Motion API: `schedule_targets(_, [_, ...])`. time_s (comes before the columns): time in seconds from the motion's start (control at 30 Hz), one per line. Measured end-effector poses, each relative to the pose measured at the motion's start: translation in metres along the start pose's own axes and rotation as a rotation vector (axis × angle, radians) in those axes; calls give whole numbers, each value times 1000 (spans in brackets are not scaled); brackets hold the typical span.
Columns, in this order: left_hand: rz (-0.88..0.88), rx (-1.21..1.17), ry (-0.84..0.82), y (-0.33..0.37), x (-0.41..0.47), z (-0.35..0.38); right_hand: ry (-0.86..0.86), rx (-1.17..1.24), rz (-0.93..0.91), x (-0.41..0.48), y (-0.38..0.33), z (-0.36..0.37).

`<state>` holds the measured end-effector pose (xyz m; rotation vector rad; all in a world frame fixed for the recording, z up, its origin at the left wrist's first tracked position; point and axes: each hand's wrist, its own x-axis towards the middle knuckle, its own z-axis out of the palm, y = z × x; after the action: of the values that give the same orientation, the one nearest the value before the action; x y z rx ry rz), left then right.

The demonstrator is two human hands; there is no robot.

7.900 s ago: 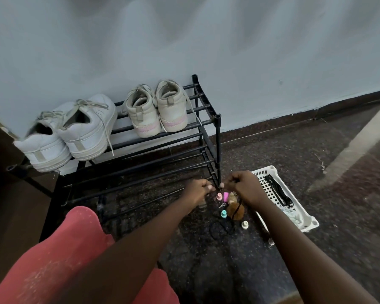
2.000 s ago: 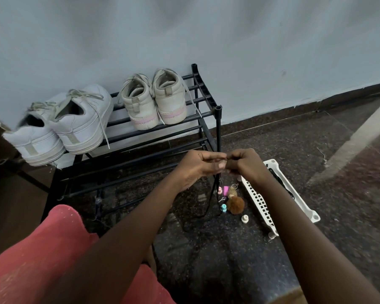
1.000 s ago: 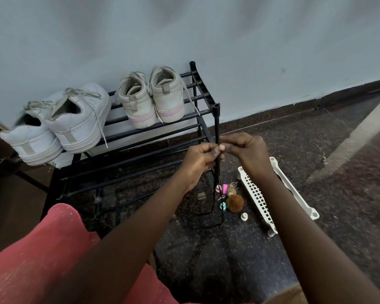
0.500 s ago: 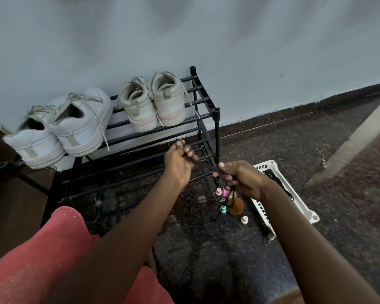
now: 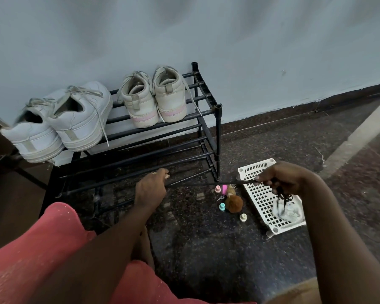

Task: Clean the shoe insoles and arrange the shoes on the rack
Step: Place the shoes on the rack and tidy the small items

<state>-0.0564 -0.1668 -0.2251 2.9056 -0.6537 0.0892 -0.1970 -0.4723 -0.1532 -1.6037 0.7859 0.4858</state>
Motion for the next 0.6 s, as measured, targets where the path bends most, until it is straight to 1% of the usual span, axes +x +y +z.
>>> schedule_targets(0.13, [1, 23, 59, -13, -8, 3, 90, -83, 50, 2, 9, -14])
schedule_targets(0.23, [-109, 45, 53, -25, -7, 1, 209, -126, 70, 4, 13, -22])
schedule_targets(0.33, [-218, 71, 11, -35, -6, 0, 273, -109, 64, 5, 16, -27])
schedule_targets(0.5, [-285, 73, 24, -49, -8, 3, 504, -208, 99, 12, 24, -30])
schedule_targets(0.57, [-298, 64, 28, -52, -7, 4, 556, -214, 103, 15, 22, -27])
schedule_targets(0.6, [-307, 48, 20, -50, -7, 5, 574, -277, 91, 16, 21, -25])
